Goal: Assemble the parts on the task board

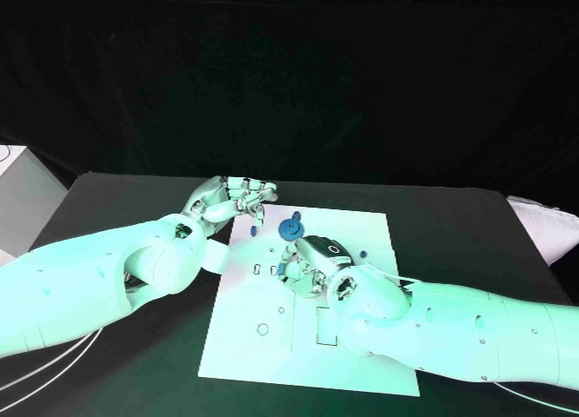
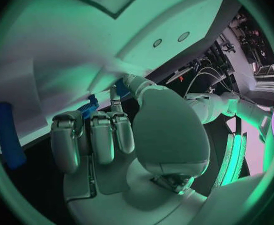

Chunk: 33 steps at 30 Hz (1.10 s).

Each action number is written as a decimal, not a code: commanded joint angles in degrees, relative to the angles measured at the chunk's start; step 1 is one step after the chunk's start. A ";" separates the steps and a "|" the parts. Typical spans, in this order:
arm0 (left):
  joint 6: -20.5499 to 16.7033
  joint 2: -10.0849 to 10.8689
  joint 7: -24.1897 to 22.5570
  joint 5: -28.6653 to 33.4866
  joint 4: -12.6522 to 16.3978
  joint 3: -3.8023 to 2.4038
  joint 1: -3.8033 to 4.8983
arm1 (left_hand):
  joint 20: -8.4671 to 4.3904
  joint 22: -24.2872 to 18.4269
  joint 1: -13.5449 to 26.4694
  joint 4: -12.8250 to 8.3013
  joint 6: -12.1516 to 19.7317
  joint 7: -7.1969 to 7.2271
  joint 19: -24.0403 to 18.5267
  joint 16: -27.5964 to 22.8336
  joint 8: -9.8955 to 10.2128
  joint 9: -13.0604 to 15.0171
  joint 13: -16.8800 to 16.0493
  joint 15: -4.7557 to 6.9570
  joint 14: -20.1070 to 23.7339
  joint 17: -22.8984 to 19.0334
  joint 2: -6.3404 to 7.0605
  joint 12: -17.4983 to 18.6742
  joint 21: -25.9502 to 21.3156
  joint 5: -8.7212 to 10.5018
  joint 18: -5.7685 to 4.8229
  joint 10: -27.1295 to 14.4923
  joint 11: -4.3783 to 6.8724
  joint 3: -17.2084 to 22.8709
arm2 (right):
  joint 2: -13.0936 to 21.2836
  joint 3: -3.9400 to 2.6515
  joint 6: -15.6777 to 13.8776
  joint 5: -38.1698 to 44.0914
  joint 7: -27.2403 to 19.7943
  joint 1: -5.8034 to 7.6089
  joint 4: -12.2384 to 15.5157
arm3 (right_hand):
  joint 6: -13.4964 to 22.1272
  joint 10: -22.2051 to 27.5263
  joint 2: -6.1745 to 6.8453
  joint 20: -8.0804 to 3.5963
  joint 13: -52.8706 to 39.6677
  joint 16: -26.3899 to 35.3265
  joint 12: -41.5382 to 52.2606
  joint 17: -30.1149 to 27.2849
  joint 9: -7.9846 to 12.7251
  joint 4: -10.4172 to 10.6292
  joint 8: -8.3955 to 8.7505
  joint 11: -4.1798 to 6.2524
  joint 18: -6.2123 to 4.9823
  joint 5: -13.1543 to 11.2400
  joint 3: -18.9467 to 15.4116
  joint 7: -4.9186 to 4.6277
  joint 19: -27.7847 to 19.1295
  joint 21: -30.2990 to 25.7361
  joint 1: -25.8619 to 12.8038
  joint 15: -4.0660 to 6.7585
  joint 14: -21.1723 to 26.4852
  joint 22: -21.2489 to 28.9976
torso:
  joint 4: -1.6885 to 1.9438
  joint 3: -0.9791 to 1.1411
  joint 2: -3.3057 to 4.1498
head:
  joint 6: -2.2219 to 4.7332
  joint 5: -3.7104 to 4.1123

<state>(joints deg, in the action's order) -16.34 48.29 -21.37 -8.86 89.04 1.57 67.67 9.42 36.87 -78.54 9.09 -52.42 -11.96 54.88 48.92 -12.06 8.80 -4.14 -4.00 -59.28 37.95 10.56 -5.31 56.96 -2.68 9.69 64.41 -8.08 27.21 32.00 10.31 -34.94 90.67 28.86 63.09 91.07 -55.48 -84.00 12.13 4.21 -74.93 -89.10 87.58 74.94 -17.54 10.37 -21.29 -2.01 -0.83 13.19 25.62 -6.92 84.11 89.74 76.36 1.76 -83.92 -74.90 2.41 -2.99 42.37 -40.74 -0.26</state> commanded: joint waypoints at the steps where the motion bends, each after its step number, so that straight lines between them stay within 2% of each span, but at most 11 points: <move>1: 1.25 -0.02 -0.09 0.47 0.08 -0.03 0.09 | -0.09 0.09 0.60 0.12 0.11 0.02 -0.39 0.39 0.06 0.07 0.01 0.13 0.21 -0.04 0.12 -0.22 0.26 -0.16 0.89 -0.13 0.10 0.33 | 0.09 0.18 1.93 0.35 0.22 -0.25 0.02 | 0.46 -3.21 0.31 -0.04 -12.27 0.14 -0.46 12.21 0.33 -0.12 0.45 -0.30 0.83 -0.20 -0.01 0.00 5.89 0.26 -0.25 0.01 -5.43 -15.10 | 0.04 -0.02 0.02 | -0.11 0.06; 7: 1.30 0.01 -0.07 0.52 0.06 -0.03 0.09 | -0.08 0.10 0.60 0.06 0.16 0.04 -0.41 0.42 0.08 0.07 0.02 0.12 0.23 -0.07 0.18 -0.21 0.30 -0.16 0.89 -0.18 0.09 0.35 | 0.13 0.18 2.07 0.20 -0.10 -0.26 0.08 | 1.29 -2.28 0.76 0.18 -11.39 0.24 -1.40 11.96 0.65 -0.06 0.86 -0.63 0.83 -0.40 -0.03 -0.39 5.89 0.26 -0.60 -0.27 -5.37 -15.10 | 0.02 0.00 0.02 | -0.16 0.04; 19: 1.58 -0.01 0.04 0.53 -0.12 0.00 0.09 | -0.08 0.10 0.56 0.00 0.21 0.06 -0.43 0.44 0.11 0.07 0.03 0.12 0.25 -0.10 0.20 -0.19 0.32 -0.17 0.89 -0.23 0.10 0.39 | 0.15 0.18 1.67 -0.29 -0.38 -0.26 0.14 | 3.65 -0.07 1.75 0.94 -9.28 0.41 -3.68 11.60 1.70 0.50 2.25 -1.57 0.83 -2.97 -0.89 -1.40 5.89 0.26 -1.61 -1.09 -5.27 -15.10 | 0.01 0.06 0.03 | -0.15 0.02; 20: 1.63 -0.02 0.06 0.54 -0.14 0.00 0.09 | -0.08 0.10 0.56 0.00 0.21 0.06 -0.43 0.44 0.11 0.07 0.03 0.12 0.25 -0.10 0.20 -0.19 0.32 -0.17 0.89 -0.23 0.10 0.39 | 0.15 0.18 1.63 -0.34 -0.39 -0.26 0.15 | 3.98 0.50 2.05 1.10 -8.73 0.48 -4.26 11.44 1.88 0.72 2.45 -1.71 0.83 -4.27 -1.54 -1.53 5.89 0.26 -1.86 -1.24 -5.23 -15.10 | 0.01 0.06 0.05 | -0.19 0.01; 22: 1.72 -0.03 0.09 0.54 -0.16 0.00 0.09 | -0.08 0.11 0.58 -0.01 0.25 0.06 -0.44 0.46 0.13 0.07 0.04 0.12 0.27 -0.12 0.23 -0.17 0.34 -0.16 0.89 -0.28 0.09 0.39 | 0.17 0.18 1.56 -0.40 -0.39 -0.26 0.19 | 4.22 0.87 2.13 1.23 -8.36 0.50 -4.64 11.38 2.04 0.95 2.58 -1.80 0.83 -5.17 -2.17 -1.60 5.89 0.26 -1.90 -1.33 -5.21 -15.10 | 0.01 0.06 0.06 | -0.25 0.05; 24: 1.78 -0.06 0.12 0.54 -0.19 0.01 0.09 | -0.08 0.11 0.59 -0.01 0.26 0.06 -0.44 0.46 0.14 0.07 0.04 0.12 0.27 -0.12 0.22 -0.17 0.34 -0.16 0.89 -0.29 0.09 0.40 | 0.19 0.18 1.45 -0.44 -0.42 -0.26 0.23 | 4.45 1.29 2.05 1.39 -7.92 0.54 -5.06 11.34 2.28 1.83 2.63 -1.86 0.83 -8.46 -4.12 -1.62 5.89 0.26 -2.13 -1.42 -5.20 -15.10 | 0.02 0.06 0.07 | -0.27 0.07; 28: 1.85 -0.15 0.16 0.54 -0.30 0.03 0.08 | -0.08 0.11 0.59 -0.01 0.26 0.06 -0.44 0.46 0.14 0.07 0.04 0.12 0.27 -0.12 0.22 -0.17 0.34 -0.16 0.89 -0.29 0.09 0.40 | 0.24 0.18 1.13 -0.45 -0.46 -0.26 0.31 | 4.60 1.52 1.89 1.41 -7.68 0.57 -5.27 11.28 2.42 2.38 2.62 -1.88 0.83 -9.37 -5.39 -1.63 5.89 0.26 -1.88 -1.44 -5.18 -15.10 | 0.00 0.08 0.05 | -0.27 0.23; 33: 1.86 -0.20 0.18 0.54 -0.38 0.05 0.08 | -0.08 0.11 0.59 -0.01 0.26 0.06 -0.44 0.46 0.14 0.07 0.04 0.12 0.27 -0.12 0.22 -0.17 0.34 -0.16 0.89 -0.29 0.09 0.40 | 0.36 0.18 0.27 -0.44 -0.47 -0.26 0.33 | 5.07 2.24 1.84 1.45 -7.00 0.68 -5.95 11.03 2.62 2.89 2.78 -1.96 0.83 -9.40 -6.53 -1.74 5.89 0.26 -1.60 -1.50 -5.12 -15.10 | 0.01 0.09 0.06 | -0.42 0.36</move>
<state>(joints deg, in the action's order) -15.63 48.23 -21.07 -8.63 88.60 1.64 67.67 9.42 36.90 -78.31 9.09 -52.42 -11.96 54.87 49.15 -12.06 8.79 -4.14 -4.00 -59.28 37.90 10.79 -5.31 56.96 -2.68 9.69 64.41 -8.08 27.21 32.25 10.37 -34.96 90.45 28.48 63.00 91.46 -50.68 -82.05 13.95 5.26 -74.91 -88.65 81.81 74.92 -14.94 13.26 -18.71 -3.97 -0.83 3.98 19.34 -8.67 83.90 89.74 74.57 0.71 -84.12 -74.94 2.42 -2.92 42.43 -41.09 0.04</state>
